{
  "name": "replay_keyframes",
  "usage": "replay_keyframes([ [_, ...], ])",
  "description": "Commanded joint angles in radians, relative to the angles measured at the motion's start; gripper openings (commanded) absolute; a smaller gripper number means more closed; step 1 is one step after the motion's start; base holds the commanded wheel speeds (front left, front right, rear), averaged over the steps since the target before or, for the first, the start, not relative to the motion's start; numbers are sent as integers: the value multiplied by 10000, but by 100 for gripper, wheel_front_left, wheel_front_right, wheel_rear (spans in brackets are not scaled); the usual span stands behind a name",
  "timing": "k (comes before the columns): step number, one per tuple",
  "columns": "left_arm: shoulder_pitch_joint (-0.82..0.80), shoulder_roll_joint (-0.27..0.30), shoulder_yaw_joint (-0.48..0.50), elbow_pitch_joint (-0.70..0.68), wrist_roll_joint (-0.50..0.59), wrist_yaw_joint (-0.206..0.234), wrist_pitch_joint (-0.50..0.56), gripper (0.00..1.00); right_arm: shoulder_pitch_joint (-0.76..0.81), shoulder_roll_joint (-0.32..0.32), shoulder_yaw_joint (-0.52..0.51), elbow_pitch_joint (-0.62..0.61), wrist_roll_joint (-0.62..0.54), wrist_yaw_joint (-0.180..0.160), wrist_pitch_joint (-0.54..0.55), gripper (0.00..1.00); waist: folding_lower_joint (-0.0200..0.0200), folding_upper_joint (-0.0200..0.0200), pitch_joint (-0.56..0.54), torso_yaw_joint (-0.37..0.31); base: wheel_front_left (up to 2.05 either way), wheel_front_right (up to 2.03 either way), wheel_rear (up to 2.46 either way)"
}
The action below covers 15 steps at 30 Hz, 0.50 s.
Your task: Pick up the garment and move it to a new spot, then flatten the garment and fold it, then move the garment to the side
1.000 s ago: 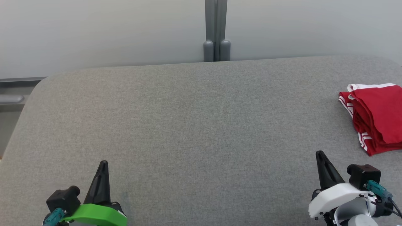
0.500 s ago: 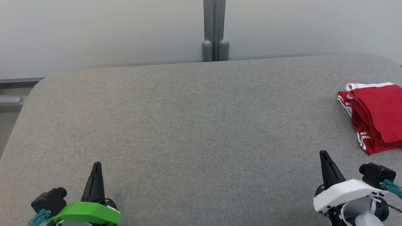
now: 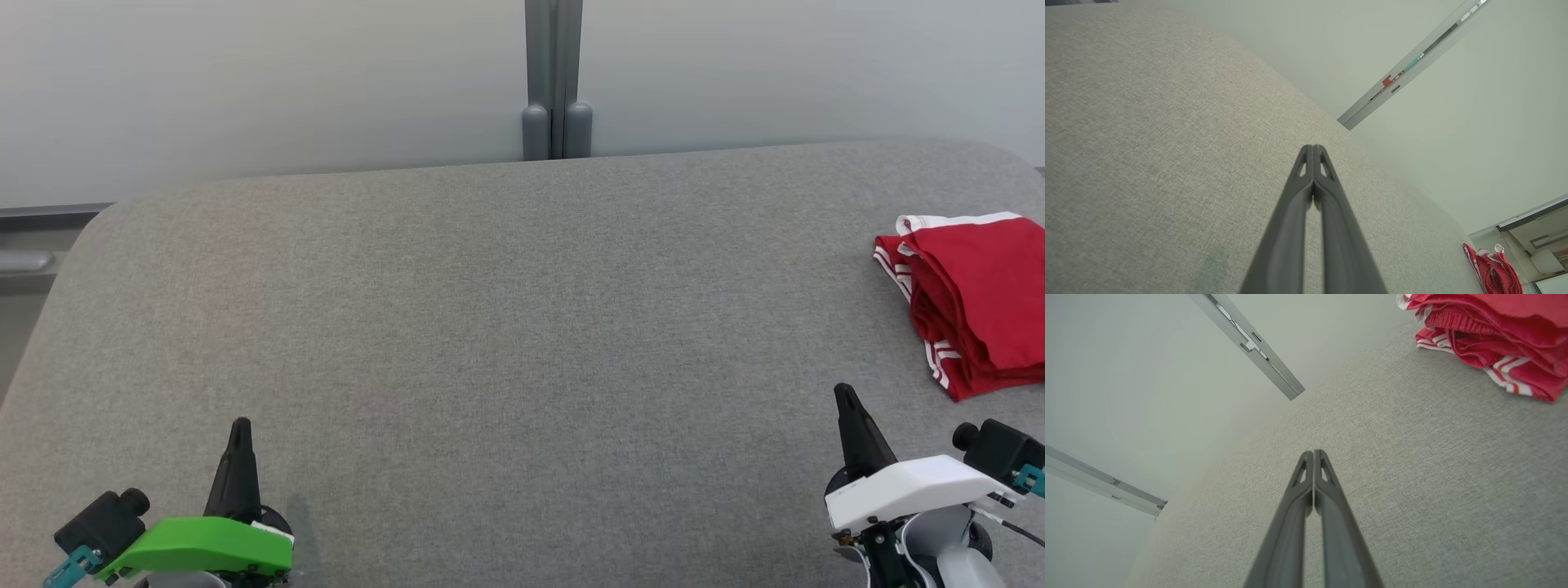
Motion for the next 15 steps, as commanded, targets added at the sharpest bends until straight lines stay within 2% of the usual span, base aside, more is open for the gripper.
replay_keyframes([
  [1,-339,26,94,-177,-349,-9,77,0,-249,-25,-59,-89,381,-5,45,0,0,0,1,-5,0,0,0],
  [15,-453,-42,320,-235,-1917,-12,563,0,-390,-1,-174,-27,2199,-6,339,0,0,0,9,-56,0,0,0],
])
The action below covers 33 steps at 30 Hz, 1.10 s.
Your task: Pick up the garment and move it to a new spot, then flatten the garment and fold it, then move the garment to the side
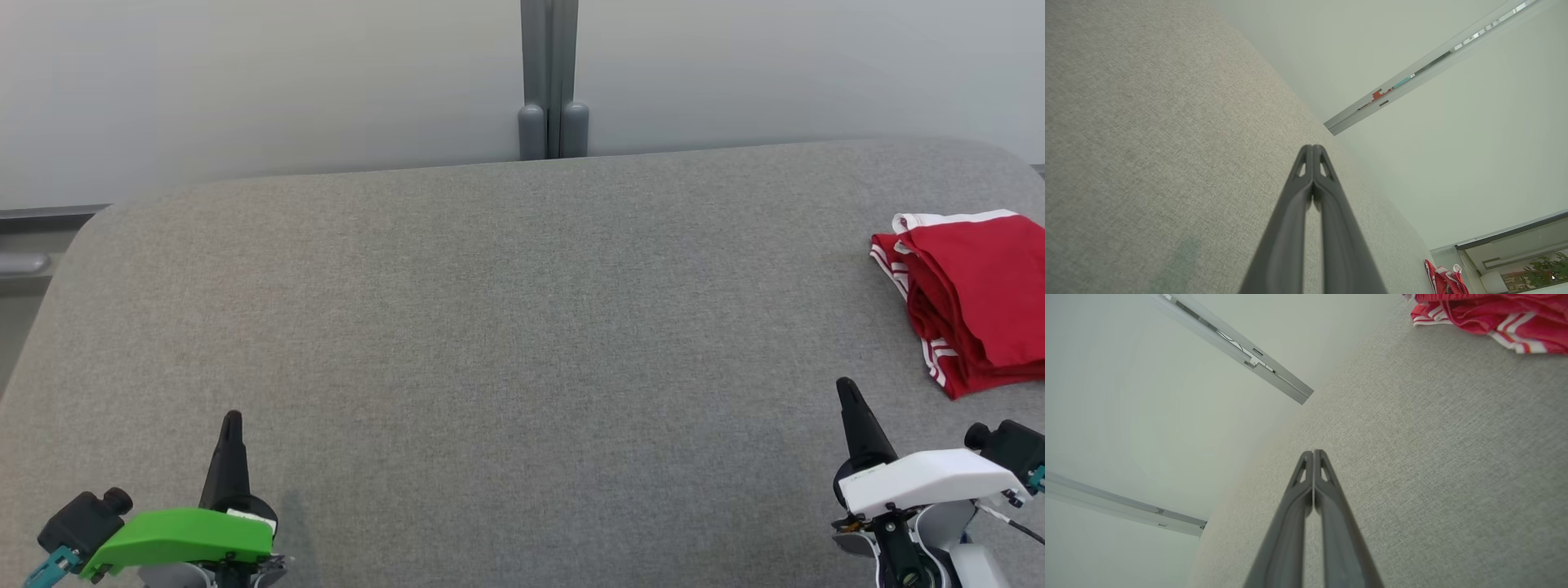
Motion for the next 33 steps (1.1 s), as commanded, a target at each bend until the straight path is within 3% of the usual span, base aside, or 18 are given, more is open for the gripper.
replay_keyframes([
  [1,-320,9,73,-135,-317,-13,90,0,-240,-28,-43,-71,325,-4,48,0,0,0,1,-5,0,0,0],
  [33,-523,-109,506,-243,-3193,-20,973,0,-507,18,-266,53,3685,-6,600,0,0,0,19,-124,0,0,0],
])
